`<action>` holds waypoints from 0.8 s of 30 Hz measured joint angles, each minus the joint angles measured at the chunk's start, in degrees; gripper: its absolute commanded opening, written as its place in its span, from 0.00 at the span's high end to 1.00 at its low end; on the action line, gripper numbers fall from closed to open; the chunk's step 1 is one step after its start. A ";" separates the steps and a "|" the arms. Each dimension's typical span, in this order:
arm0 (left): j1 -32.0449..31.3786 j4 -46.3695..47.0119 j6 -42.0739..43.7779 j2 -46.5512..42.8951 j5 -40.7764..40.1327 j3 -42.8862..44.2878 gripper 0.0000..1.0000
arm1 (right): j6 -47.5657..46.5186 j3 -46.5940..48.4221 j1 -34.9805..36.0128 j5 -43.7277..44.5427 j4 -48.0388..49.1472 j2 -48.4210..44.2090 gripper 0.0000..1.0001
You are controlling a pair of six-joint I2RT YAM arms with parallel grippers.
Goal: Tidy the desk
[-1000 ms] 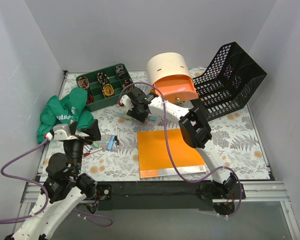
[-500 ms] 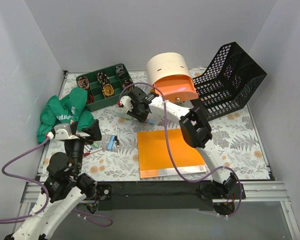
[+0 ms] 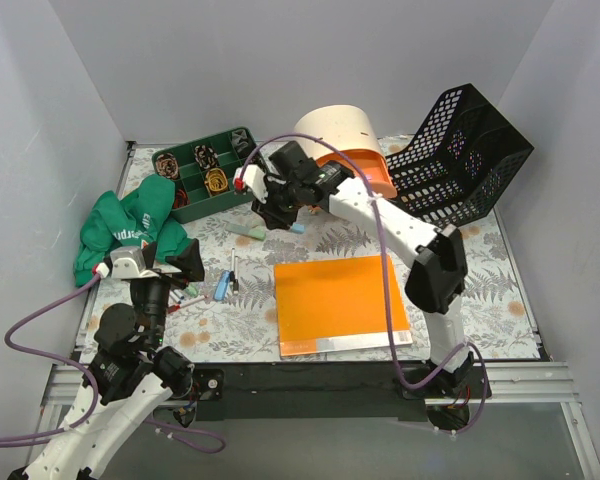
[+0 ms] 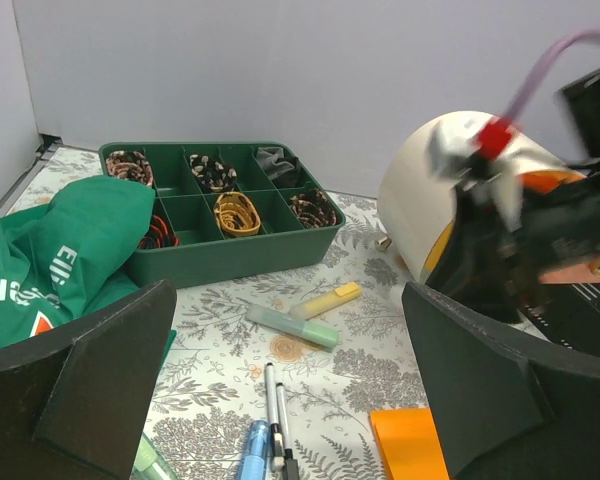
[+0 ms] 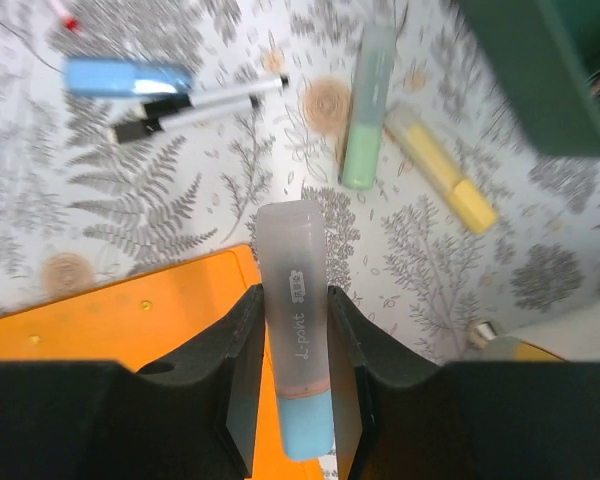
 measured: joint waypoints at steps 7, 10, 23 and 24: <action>0.00 0.00 0.02 0.61 0.31 0.00 0.02 | -2.80 4.17 -0.04 -4.63 0.09 -10.73 0.99; 0.00 0.00 0.02 0.96 0.63 0.00 0.02 | -4.31 5.38 -0.81 -4.76 0.13 -12.85 0.99; 0.00 0.00 0.02 1.75 1.44 -0.11 0.02 | -13.00 5.66 -19.67 -7.56 -0.04 -14.23 0.98; 0.00 0.02 0.02 1.84 1.55 -0.11 0.02 | -13.42 5.66 -20.68 -7.91 -0.04 -14.23 0.97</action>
